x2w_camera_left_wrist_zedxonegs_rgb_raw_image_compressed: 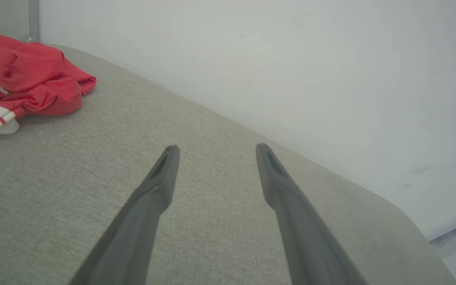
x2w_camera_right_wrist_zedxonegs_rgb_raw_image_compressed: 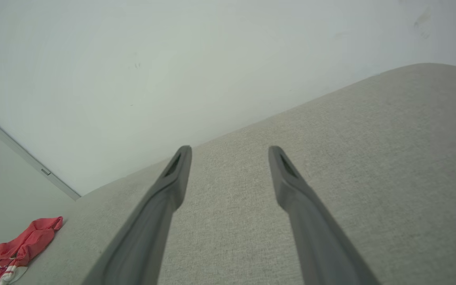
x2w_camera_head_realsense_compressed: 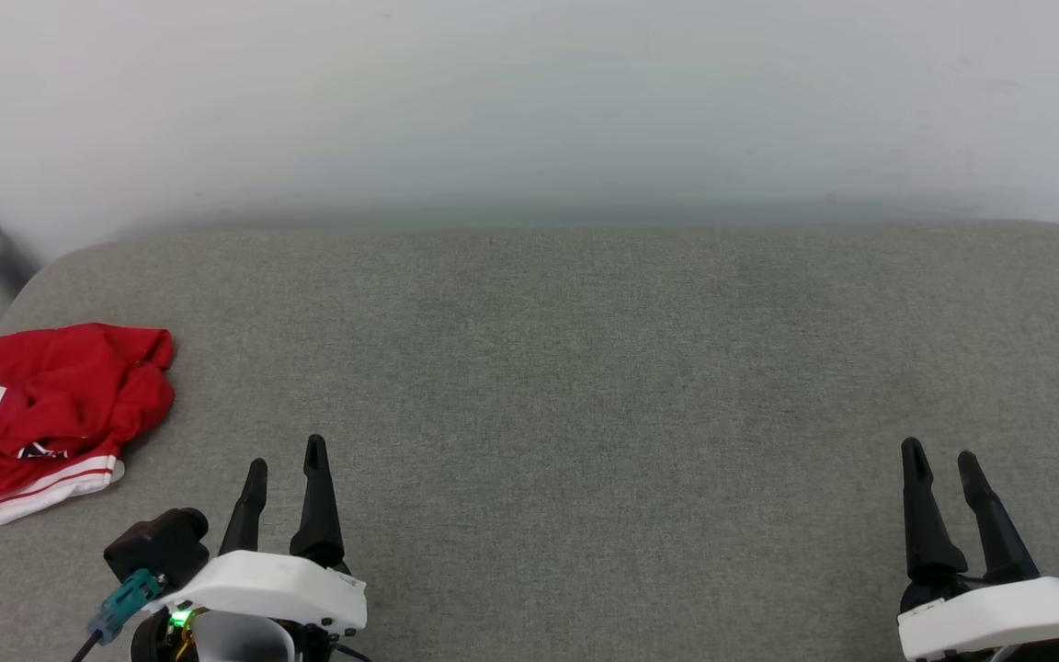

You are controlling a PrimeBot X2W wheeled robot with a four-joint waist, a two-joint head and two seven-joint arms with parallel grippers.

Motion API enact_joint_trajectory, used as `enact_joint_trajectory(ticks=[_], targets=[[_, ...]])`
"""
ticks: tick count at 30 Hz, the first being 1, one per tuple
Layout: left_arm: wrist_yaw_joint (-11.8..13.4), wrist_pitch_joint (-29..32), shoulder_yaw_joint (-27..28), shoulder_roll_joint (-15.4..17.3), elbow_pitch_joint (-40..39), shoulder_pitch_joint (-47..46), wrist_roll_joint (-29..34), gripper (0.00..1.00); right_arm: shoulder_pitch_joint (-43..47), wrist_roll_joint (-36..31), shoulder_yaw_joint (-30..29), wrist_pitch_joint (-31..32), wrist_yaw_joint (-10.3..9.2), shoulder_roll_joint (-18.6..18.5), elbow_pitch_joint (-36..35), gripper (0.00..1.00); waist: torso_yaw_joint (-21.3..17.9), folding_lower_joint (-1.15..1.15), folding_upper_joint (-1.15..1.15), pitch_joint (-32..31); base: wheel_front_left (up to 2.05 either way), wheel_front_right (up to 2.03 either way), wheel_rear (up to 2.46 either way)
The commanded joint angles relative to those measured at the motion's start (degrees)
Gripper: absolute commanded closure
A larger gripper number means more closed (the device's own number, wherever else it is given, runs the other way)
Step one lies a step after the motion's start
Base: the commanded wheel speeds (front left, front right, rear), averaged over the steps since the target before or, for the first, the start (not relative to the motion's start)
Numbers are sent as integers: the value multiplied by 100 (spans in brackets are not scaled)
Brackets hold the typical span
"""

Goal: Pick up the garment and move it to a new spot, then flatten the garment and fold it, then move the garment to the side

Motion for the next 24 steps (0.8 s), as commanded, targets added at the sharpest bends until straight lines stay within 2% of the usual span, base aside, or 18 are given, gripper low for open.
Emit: enact_joint_trajectory(ticks=[1, 24], targets=[[34, -66, -41, 34, -85, 8, 200, 0, 39, -213, 15, -66, 0, -6, -113, 0, 3, 0, 0, -2, 0, 0, 0], [74, -388, -287, 9, -143, 130, 1443, 0, 277, -1485, 42, -387, 0, -4, -384, 0, 52, 0, 0, -33, 0, 0, 0]])
